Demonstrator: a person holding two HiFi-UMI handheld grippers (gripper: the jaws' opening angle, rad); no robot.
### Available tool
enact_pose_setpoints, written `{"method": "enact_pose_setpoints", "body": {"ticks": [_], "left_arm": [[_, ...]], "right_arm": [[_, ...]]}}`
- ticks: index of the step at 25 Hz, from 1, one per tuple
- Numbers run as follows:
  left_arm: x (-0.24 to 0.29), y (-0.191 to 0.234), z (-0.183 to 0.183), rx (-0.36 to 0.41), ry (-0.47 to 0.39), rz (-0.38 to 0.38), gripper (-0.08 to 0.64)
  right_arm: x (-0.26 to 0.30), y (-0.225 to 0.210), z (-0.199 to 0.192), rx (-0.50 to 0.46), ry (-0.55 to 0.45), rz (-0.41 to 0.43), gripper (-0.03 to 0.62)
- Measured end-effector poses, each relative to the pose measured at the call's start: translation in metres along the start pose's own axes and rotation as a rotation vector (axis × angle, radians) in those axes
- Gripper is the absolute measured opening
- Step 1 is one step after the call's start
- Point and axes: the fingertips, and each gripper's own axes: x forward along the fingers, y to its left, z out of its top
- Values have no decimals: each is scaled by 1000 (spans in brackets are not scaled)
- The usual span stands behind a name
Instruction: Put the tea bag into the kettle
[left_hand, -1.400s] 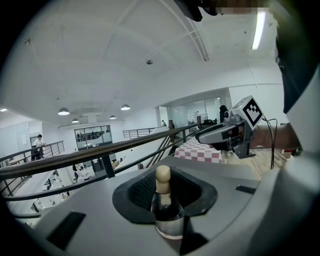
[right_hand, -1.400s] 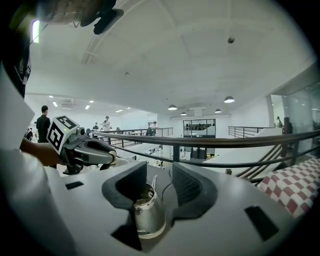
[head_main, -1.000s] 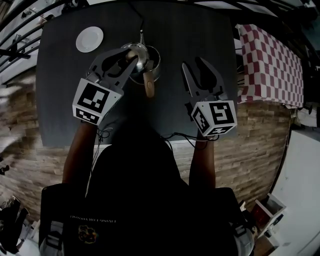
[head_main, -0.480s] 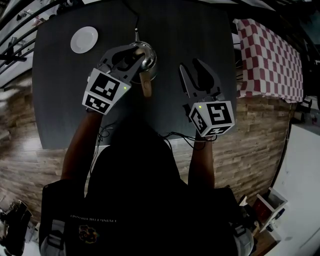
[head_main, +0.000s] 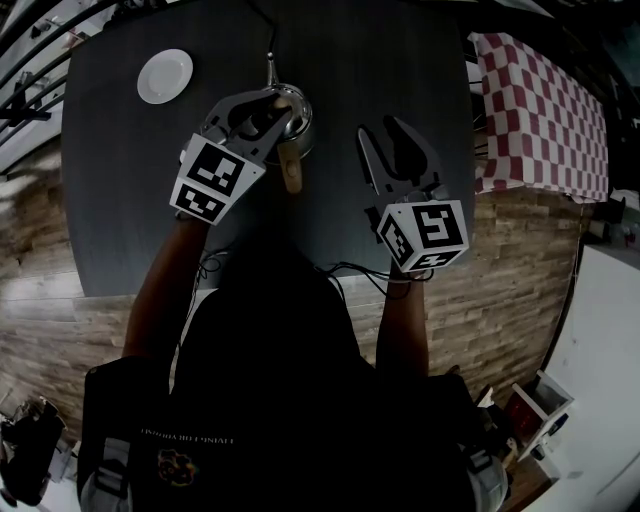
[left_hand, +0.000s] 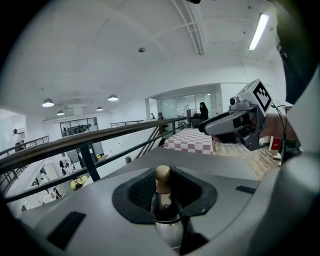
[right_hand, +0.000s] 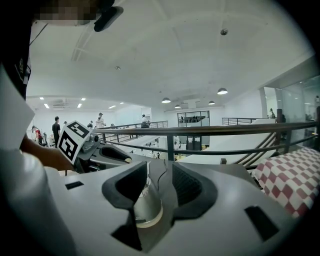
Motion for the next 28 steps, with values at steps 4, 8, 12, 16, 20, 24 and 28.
{"method": "enact_pose_setpoints", "body": {"ticks": [4,8,12,16,20,24,28], "left_arm": [[3,-1,-3,-1,2,-2,95],[6,-2,-5,-3,4,1,95],[5,-1,-6,6,8,9,97],[5,-1,-6,2,13,6,149],[-5,2,-3,-3,-2,14,192],[-28,2,7,-6,-35,43,193],[-71,-2,12,-19,-73,79,193]], "right_arm": [[1,0,0,0,3,1,167],[1,-2,0,1,4,2,168],[1,0,1,3,3,5,168],[0,4,3,1,0,8,167],[-1,8,7,8,-14,15,167],[-8,14,15,17,-35,34,168],[-19,36,22,21,-55,76,167]]}}
